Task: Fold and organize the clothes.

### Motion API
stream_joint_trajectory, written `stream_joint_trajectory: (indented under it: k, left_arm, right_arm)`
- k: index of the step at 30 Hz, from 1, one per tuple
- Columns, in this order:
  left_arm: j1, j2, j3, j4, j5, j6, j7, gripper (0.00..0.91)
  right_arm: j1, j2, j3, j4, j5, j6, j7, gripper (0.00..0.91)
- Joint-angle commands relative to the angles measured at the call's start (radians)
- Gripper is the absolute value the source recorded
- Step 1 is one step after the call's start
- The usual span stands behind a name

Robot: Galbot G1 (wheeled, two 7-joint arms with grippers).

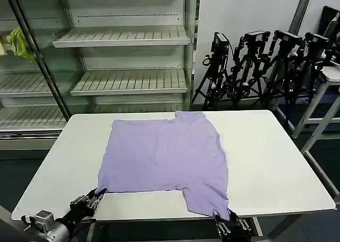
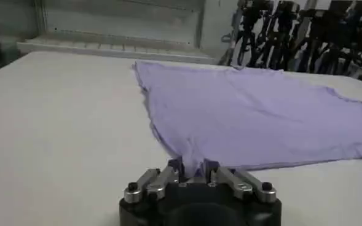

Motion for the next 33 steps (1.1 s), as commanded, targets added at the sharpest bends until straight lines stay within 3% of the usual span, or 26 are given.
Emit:
stream_joint_trajectory:
  k: [1, 3, 7, 20, 33]
  left_arm:
    - [0.002, 0.001, -0.004, 0.000, 0.004, -0.002, 0.001, 0.121]
    - [0.001, 0.001, -0.004, -0.001, 0.005, -0.003, 0.002, 0.060]
    - [0.000, -0.003, -0.004, -0.002, 0.016, -0.009, 0.010, 0.060]
    - [0.028, -0.006, -0.018, -0.020, 0.040, -0.051, 0.030, 0.060]
    - [0.174, -0.016, -0.099, -0.134, 0.043, -0.052, 0.031, 0.060]
  right_arm:
    - [0.001, 0.002, -0.008, -0.010, 0.001, -0.003, -0.002, 0.262]
    - [0.000, 0.001, -0.008, -0.010, 0.000, -0.003, -0.002, 0.171]
    - [-0.009, -0.002, -0.002, -0.006, -0.008, -0.002, -0.007, 0.000]
    - [-0.068, -0.017, 0.031, 0.053, -0.017, 0.002, -0.011, 0.000]
    - [-0.209, -0.069, 0.126, 0.152, -0.020, 0.007, -0.012, 0.000]
